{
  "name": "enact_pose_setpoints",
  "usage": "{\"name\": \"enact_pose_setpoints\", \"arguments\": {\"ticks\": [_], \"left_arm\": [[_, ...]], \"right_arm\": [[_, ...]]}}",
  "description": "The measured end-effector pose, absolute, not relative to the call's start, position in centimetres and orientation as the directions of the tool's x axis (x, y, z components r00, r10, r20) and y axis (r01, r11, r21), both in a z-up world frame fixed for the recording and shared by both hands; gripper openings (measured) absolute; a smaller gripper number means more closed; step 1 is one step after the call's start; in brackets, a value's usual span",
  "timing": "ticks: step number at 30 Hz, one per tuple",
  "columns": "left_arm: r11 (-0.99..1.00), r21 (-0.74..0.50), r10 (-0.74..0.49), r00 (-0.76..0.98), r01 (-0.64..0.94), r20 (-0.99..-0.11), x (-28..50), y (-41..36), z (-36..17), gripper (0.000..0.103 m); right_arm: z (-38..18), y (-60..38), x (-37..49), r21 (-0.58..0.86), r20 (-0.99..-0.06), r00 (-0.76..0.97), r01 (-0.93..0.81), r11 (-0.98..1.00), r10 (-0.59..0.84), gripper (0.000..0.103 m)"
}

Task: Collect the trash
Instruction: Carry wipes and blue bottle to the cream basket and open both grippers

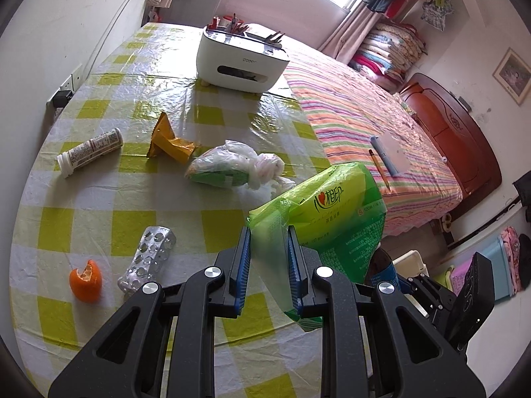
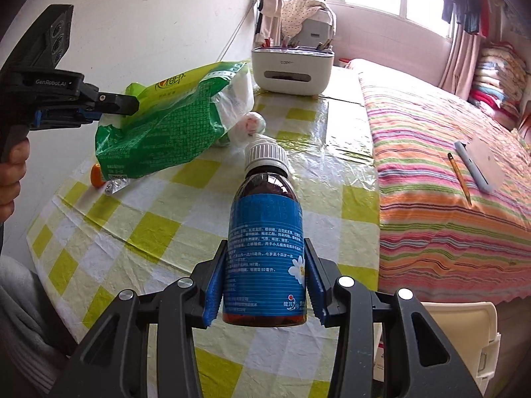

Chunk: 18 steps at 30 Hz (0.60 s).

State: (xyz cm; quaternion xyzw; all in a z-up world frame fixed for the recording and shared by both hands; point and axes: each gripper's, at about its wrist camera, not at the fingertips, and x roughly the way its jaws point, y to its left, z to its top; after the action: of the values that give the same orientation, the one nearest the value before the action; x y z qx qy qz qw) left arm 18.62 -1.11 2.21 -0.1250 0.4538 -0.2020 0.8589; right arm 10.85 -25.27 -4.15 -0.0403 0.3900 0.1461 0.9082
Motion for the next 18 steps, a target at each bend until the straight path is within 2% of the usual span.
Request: {"name": "enact_pose_setpoints", "arguments": {"ticks": [11, 18], "left_arm": [[0.87, -0.372, -0.489, 0.468, 0.323, -0.736, 17.2, -6.2, 2.2, 0.02], [0.851, -0.363, -0.512, 0.449, 0.379, -0.732, 16.1, -9.7, 2.6, 0.02]], "right_arm": [[-3.0, -29.5, 8.4, 0.12, -0.669, 0.715, -0.165, 0.979, 0.202, 0.042], [-2.7, -32.6, 6.7, 0.161, -0.649, 0.749, -0.038, 0.986, 0.134, 0.042]]}}
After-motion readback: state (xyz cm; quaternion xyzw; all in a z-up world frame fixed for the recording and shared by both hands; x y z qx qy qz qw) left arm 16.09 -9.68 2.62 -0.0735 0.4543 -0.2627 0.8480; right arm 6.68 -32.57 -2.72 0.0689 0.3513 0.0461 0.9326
